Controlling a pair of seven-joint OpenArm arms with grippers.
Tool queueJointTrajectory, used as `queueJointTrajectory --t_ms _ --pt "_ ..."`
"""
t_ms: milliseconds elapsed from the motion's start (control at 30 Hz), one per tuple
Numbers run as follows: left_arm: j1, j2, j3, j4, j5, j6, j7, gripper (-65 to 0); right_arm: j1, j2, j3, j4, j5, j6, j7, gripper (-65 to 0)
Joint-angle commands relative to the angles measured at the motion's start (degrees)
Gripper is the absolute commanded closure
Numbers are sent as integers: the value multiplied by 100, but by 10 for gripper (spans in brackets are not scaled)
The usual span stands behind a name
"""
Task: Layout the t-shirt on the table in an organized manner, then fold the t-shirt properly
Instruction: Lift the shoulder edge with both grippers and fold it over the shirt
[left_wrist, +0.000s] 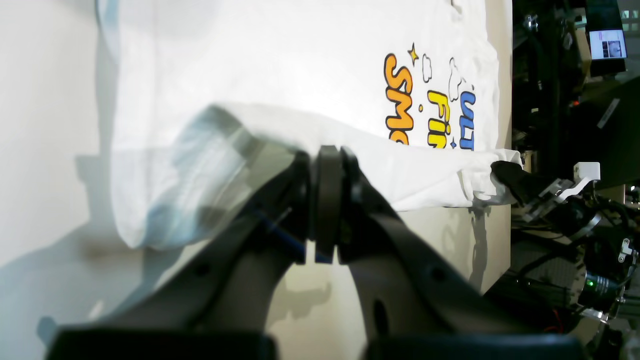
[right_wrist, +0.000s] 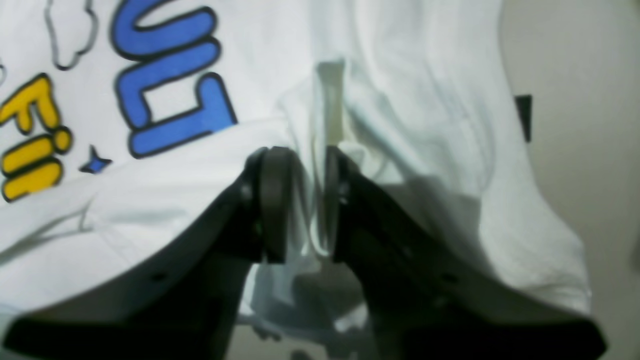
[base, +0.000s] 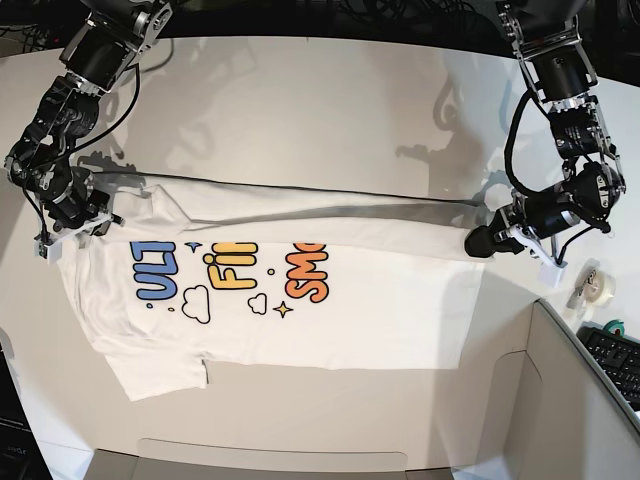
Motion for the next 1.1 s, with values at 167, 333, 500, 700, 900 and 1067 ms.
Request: queueJointTrajectory --t_ms 167,333,500,700,900,1067 --pt "-5 -98 -11 90 -130 -12 -69 -1 124 272 8 98 63 0 114 -276" --pt "-5 -98 -11 90 -130 -12 -78 -1 124 386 8 98 63 0 114 -347" --pt "4 -212 -11 90 -130 -12 -78 -1 124 474 8 98 63 0 114 -359" --pt "4 -212 -11 90 -130 -12 -78 -43 238 764 8 -350 63 0 176 -359" --pt "109 -212 -47 117 -130 -12 -78 -209 212 888 8 -552 63 0 475 -359" --pt "100 -221 -55 99 -130 14 -25 -330 212 940 26 -535 63 0 475 -359"
